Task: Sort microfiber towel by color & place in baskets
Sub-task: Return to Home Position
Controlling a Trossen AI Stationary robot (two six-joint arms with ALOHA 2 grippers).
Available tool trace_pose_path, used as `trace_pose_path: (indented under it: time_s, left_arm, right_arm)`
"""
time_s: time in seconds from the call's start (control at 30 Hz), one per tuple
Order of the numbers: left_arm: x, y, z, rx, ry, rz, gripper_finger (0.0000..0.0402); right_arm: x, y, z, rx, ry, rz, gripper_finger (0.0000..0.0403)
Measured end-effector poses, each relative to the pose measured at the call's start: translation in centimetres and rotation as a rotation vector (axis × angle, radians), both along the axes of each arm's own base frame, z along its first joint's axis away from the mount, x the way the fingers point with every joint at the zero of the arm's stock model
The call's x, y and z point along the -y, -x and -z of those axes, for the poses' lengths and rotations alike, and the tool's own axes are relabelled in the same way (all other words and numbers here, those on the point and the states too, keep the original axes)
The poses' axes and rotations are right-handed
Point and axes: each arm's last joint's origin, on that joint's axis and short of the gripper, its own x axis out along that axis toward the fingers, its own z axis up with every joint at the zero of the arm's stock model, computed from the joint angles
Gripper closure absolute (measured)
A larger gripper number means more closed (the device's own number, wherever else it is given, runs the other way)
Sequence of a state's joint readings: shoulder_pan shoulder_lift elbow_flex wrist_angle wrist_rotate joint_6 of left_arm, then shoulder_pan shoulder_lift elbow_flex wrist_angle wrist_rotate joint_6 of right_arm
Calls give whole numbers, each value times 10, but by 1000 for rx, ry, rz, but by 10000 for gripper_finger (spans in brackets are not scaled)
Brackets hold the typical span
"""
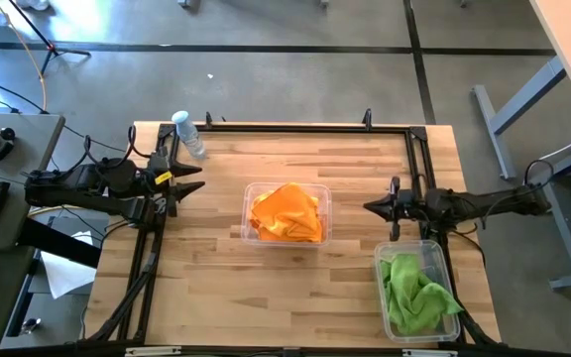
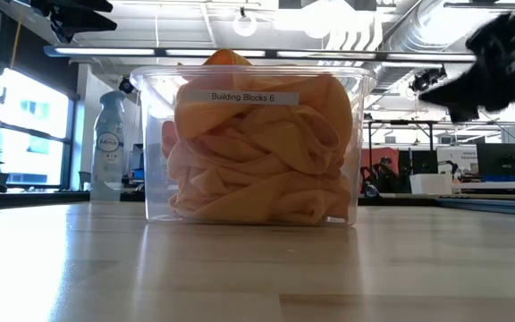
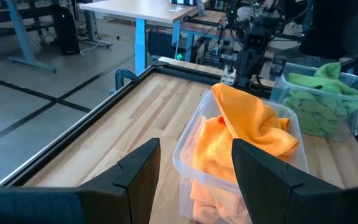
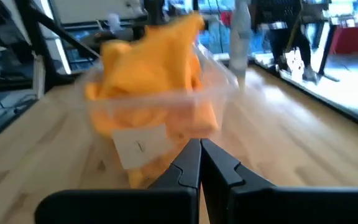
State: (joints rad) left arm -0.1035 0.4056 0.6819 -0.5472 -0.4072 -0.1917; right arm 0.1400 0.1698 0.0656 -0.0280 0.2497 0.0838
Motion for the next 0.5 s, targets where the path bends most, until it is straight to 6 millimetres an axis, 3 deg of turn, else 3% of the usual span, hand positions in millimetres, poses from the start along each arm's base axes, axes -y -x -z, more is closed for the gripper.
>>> trace_pose_path:
  time_s: [0.1, 0.3, 0.5]
  left_arm:
    - [0, 0, 0, 0, 0, -1, 213]
    - [0, 0, 0, 5, 15, -5, 213]
    - [0, 0, 0, 3, 11, -4, 213]
  right_arm:
    - [2, -1, 11, 25, -47, -3, 403]
    - [6, -2, 7, 68, -5, -24, 403]
    - [7, -1, 14, 2, -21, -104, 403]
